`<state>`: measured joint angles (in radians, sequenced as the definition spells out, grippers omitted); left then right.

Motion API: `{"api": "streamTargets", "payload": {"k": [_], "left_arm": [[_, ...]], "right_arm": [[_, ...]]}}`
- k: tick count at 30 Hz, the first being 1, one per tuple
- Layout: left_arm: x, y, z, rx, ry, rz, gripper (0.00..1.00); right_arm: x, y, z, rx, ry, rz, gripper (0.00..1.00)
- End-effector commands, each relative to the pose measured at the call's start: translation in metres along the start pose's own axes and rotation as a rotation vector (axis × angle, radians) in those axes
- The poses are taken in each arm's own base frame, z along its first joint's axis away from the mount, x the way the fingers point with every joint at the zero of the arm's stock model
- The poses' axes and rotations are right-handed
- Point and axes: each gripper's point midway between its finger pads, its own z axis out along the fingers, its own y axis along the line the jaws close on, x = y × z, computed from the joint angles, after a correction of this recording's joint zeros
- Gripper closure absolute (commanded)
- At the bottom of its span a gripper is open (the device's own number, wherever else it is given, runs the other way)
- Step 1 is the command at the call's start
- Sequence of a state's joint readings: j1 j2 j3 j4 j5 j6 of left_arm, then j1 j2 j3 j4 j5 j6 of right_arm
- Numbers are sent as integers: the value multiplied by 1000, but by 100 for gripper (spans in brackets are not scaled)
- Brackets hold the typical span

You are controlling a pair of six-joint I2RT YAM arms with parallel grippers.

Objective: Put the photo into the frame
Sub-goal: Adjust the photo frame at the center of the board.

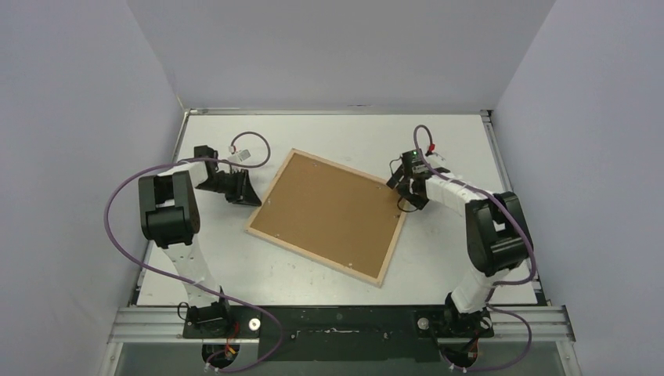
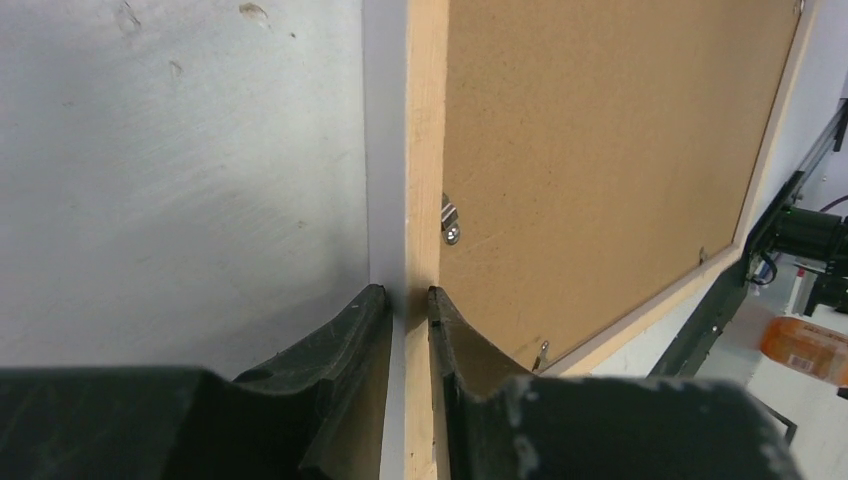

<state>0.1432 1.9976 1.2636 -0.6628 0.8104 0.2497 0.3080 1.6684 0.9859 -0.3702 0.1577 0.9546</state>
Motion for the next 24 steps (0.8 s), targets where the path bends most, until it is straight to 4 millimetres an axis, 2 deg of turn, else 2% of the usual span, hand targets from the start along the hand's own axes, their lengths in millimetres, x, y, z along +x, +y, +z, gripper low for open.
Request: {"api": "streamTargets", "payload": {"k": [1, 5, 8, 11, 15, 18, 20, 22, 24], "left_arm": [[14, -6, -1, 29, 28, 56, 83], [25, -16, -4, 85, 67, 65, 83], [34, -26, -8, 136, 100, 95, 84], [46, -34, -9, 181, 134, 110, 84], [61, -50, -9, 258, 181, 140, 85], [65, -52, -10, 269, 188, 143, 85], [62, -48, -11, 257, 174, 131, 85], [59, -45, -13, 252, 156, 117, 85], [57, -45, -14, 245, 138, 110, 86]], "right_arm": [[-39, 78, 10, -200, -44, 24, 27], [-48, 109, 32, -229, -24, 3, 27], [-63, 130, 41, -257, -50, -17, 27], [-81, 148, 42, -267, -84, -48, 25], [-102, 153, 37, -220, -133, -86, 22], [-126, 151, 15, -157, -229, -112, 18], [-139, 150, -7, -148, -293, -113, 17], [-142, 154, -34, -167, -355, -124, 17], [-134, 164, -57, -214, -381, -145, 17]]}}
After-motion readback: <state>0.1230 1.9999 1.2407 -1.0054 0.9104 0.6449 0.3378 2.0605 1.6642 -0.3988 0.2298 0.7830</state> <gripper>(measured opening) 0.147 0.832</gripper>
